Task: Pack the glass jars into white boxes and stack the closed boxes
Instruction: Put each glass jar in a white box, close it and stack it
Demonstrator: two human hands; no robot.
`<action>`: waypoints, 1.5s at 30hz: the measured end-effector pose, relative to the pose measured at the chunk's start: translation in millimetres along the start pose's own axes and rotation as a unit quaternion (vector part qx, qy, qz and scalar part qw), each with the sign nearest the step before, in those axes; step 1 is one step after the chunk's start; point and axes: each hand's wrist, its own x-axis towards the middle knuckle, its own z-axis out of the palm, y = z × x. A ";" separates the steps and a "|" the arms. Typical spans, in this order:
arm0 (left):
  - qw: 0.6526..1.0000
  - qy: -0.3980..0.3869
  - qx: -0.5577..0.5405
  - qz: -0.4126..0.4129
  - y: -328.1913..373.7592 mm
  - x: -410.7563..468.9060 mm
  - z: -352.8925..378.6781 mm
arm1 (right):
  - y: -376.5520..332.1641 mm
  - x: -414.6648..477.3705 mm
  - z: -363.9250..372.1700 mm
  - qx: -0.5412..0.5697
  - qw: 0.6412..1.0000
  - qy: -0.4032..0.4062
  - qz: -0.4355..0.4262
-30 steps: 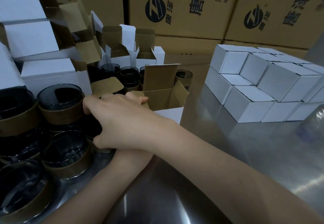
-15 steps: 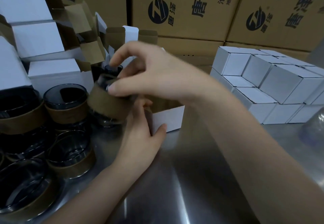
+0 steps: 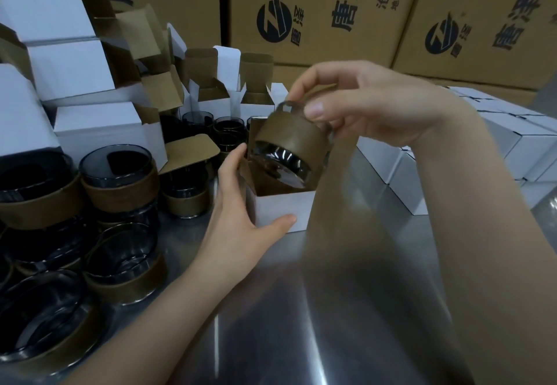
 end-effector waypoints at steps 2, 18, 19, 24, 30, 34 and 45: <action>0.999 -0.027 -0.021 -0.007 -2.1 2.0 -0.3 | 6.9 0.9 -3.4 0.002 1.000 -0.015 0.008; 1.000 0.004 0.011 0.010 -2.6 1.1 0.0 | 24.1 3.1 -10.5 -0.031 0.995 -0.053 -0.074; 1.000 0.004 0.005 0.009 -2.1 1.0 -0.1 | 24.2 3.1 -10.1 -0.038 0.995 -0.054 -0.073; 0.999 -0.001 -0.032 0.003 0.2 1.0 -3.3 | 21.8 5.1 -6.4 -0.087 0.993 -0.051 -0.064; 0.994 -0.027 -0.103 -0.004 7.5 0.9 -9.8 | 15.9 5.2 -3.1 -0.178 0.982 -0.063 -0.021; 0.991 -0.057 -0.120 -0.001 10.4 0.4 -12.6 | 9.8 2.1 -0.6 -0.223 0.972 -0.069 -0.005; 0.983 -0.071 -0.166 -0.017 6.3 2.0 -15.3 | 7.4 4.4 10.2 -0.290 0.951 -0.101 0.047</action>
